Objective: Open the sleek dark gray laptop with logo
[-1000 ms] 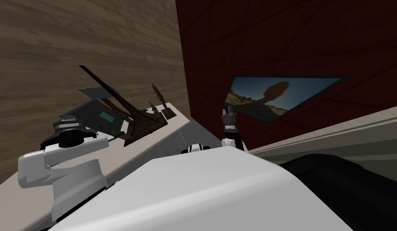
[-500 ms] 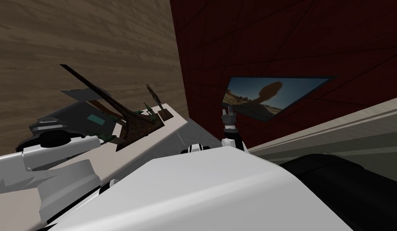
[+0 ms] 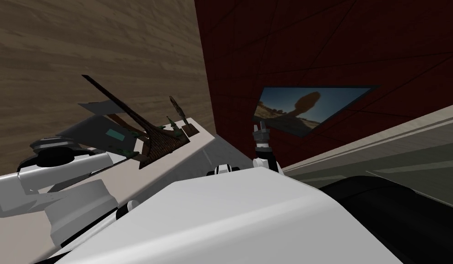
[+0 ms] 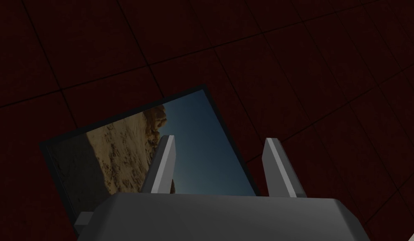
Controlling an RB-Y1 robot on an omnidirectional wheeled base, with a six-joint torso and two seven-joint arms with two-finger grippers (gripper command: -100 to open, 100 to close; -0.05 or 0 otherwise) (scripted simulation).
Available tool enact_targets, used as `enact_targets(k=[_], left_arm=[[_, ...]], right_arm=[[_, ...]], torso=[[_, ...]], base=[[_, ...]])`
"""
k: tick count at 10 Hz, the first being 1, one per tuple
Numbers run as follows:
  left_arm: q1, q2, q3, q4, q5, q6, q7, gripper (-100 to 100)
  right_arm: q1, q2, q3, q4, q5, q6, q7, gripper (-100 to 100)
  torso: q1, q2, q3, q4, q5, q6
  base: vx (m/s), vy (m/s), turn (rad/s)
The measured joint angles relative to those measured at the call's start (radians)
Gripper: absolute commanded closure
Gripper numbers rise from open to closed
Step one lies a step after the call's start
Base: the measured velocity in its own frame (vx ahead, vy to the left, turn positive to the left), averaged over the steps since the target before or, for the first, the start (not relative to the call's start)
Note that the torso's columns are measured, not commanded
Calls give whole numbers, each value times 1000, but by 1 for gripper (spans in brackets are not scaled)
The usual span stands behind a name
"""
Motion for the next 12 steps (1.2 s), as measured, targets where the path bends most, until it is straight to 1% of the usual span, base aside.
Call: enact_targets(k=[3,5,6,7,9,11,12], left_arm=[[-37,-3,20,5,46,50,34,100],[-73,-5,39,12,89,95,66,100],[-75,-5,40,13,91,99,70,-100],[-65,6,34,8,77,96,57,-100],[-48,20,20,1,41,83,27,-100],[-37,42,6,13,1,61,-1,-100],[-37,43,5,14,-1,59,-5,-100]], right_arm=[[0,0,0,0,0,0,0,0],[0,0,0,0,0,0,0,0],[0,0,0,0,0,0,0,0],[0,0,0,0,0,0,0,0],[0,0,0,0,0,0,0,0],[0,0,0,0,0,0,0,0],[0,0,0,0,0,0,0,0]], torso=[[-7,-2,-2,-1,-3,0],[-5,-1,-1,0,-2,0],[-7,-3,-2,-1,-2,0],[-10,-7,-4,-2,-3,1],[-7,-6,-4,-2,-2,0],[-6,-3,-2,-1,-2,3],[-4,0,-1,0,-2,1]], base=[[-74,81,1],[-71,59,-3],[25,-29,-68],[73,-50,-71],[79,-64,-53],[60,-43,-48],[-51,37,-377]])
